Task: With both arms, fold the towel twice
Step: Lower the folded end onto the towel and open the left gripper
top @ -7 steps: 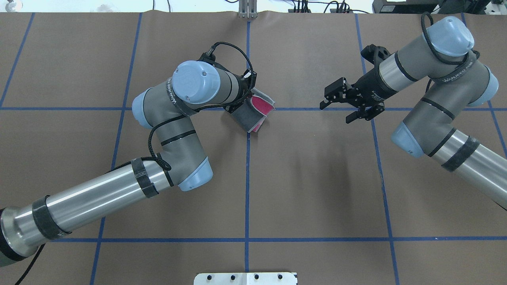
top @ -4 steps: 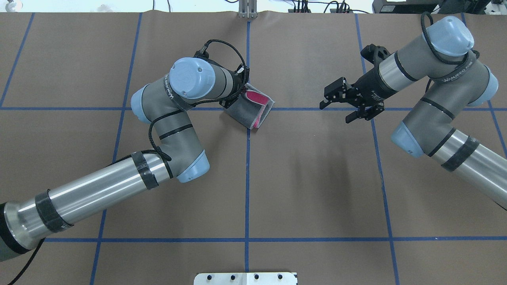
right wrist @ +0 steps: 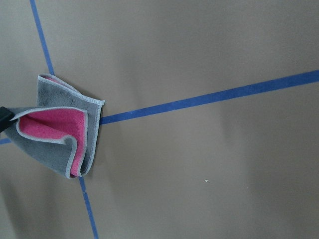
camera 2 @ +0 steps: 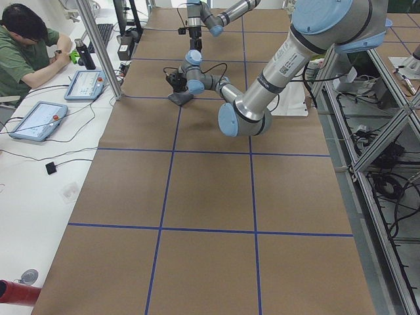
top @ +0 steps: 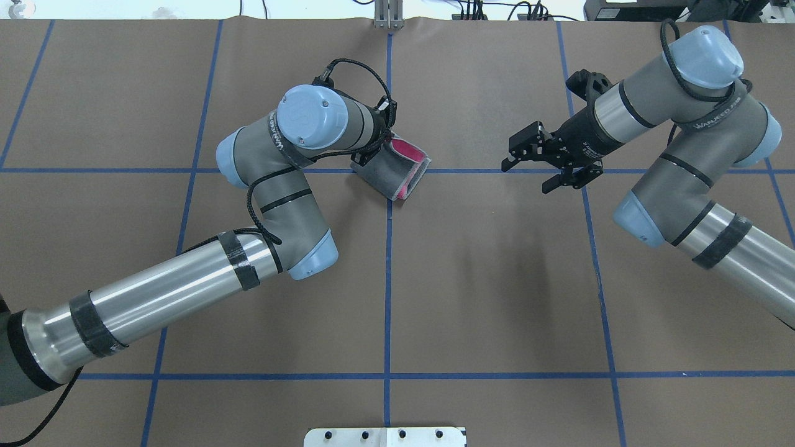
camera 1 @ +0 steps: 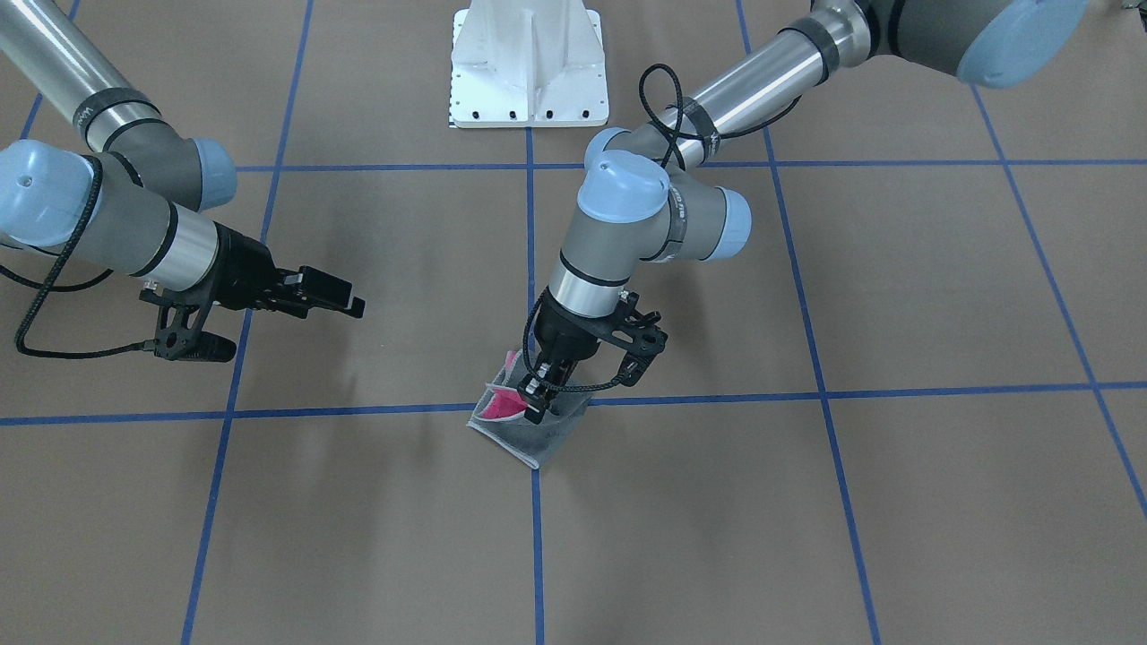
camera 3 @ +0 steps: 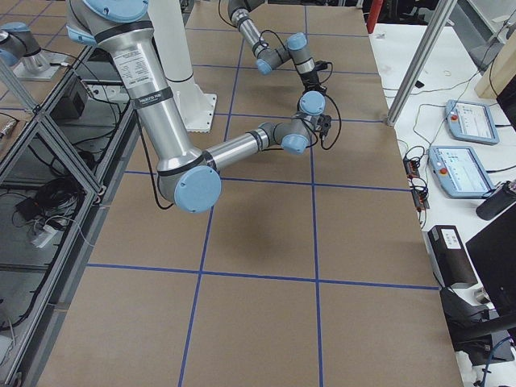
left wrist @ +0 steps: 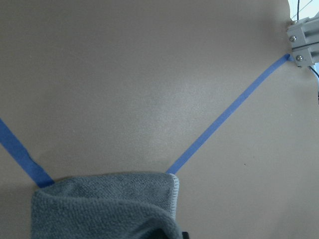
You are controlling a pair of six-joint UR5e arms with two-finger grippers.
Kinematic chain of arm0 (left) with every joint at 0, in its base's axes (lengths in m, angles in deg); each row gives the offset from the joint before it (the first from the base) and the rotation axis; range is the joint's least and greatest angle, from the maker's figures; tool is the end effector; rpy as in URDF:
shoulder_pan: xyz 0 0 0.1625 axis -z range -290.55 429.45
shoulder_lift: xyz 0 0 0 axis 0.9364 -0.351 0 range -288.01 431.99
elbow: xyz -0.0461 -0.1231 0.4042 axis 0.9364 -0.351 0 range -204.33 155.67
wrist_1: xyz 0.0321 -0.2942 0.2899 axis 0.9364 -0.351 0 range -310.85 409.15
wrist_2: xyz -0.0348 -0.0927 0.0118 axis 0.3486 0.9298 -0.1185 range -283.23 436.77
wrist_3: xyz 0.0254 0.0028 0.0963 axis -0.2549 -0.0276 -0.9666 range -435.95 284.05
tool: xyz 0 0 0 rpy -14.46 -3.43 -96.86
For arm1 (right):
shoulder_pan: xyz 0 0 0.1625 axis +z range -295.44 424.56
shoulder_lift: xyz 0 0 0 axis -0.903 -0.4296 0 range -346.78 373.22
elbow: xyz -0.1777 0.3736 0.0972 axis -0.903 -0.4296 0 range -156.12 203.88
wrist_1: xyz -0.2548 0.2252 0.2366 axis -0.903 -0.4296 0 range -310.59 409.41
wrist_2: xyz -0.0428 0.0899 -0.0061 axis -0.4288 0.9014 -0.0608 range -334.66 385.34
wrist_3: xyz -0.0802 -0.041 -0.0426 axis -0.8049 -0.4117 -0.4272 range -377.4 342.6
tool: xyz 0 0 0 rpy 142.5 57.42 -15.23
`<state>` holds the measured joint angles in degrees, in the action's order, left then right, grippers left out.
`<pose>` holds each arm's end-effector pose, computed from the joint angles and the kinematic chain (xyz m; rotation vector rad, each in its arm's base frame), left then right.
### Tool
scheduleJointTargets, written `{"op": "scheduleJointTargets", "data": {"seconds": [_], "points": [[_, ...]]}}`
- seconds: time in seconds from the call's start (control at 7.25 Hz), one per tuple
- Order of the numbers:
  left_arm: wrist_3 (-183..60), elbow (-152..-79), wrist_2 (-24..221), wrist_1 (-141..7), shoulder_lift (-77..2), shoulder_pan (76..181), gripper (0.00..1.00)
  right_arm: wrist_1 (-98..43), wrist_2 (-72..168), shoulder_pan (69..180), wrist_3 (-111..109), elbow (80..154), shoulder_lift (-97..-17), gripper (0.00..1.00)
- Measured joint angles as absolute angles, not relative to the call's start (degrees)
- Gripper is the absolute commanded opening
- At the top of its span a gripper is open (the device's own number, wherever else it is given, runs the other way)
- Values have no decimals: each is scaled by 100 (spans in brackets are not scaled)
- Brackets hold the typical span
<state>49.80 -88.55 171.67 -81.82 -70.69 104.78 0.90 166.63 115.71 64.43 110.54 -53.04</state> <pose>0.5947 -0.5744 0.1879 -0.0841 1.2475 -1.0346 -0.3586 -0.5338 0.3562 -0.1998 -1.2576 0.1634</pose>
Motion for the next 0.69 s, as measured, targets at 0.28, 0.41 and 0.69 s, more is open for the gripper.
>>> {"op": "scheduleJointTargets", "data": {"seconds": [0.28,0.41,0.69], "points": [[4978,-8742,17129,-8188,-7108,10477,99,90,16659,11571,6443,11054,-5305,100],[4978,-8708,17076,-8194,-7114,10471,100,90,16659,11571,6442,11054,-5305,100],[4997,-8655,17010,-8211,-7145,10465,100,90,16658,11571,6443,11054,-5296,100]]}}
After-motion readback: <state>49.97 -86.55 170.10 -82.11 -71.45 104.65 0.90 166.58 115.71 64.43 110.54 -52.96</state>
